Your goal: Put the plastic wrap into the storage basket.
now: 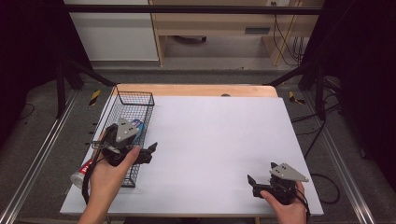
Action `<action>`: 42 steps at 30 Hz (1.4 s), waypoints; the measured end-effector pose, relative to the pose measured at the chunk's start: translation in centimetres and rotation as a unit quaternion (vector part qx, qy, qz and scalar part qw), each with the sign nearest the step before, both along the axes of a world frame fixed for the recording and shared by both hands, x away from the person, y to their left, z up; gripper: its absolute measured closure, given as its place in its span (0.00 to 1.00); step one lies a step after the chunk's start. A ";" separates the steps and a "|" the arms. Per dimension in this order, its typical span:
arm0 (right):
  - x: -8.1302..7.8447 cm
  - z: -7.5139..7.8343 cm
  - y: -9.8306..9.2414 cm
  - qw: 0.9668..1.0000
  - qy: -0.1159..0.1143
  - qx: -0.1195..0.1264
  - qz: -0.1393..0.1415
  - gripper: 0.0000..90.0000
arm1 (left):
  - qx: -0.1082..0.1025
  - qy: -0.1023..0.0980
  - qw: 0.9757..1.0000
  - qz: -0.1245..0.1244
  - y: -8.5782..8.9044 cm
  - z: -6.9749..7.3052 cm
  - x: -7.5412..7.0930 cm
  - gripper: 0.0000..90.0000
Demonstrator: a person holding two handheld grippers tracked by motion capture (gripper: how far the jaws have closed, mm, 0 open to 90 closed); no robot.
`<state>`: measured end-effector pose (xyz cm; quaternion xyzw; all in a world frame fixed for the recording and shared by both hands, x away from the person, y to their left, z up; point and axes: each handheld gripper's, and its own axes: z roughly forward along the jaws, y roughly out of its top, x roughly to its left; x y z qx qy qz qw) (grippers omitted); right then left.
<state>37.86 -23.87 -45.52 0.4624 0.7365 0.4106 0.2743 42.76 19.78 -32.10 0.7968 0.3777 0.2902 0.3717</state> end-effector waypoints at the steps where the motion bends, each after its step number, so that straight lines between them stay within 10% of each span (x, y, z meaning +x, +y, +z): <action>1: 0.0 0.0 0.0 1.000 -0.001 0.000 -0.001 0.06 | -0.012 -0.004 1.000 -0.003 -0.1 -0.1 0.0 0.09; 15: 0.1 -0.2 0.0 1.000 0.006 -0.002 -0.004 0.06 | -0.037 0.007 0.998 -0.058 -3.4 -3.8 -1.0 0.08; 26: 0.1 -0.3 -0.1 1.000 0.008 -0.001 -0.003 0.05 | -0.062 0.017 0.990 -0.129 -7.1 -5.2 -0.9 0.06; 42: 0.0 -0.1 -0.1 1.000 0.004 0.004 -0.002 0.05 | -0.054 0.034 0.985 -0.158 -9.7 -9.5 0.8 0.06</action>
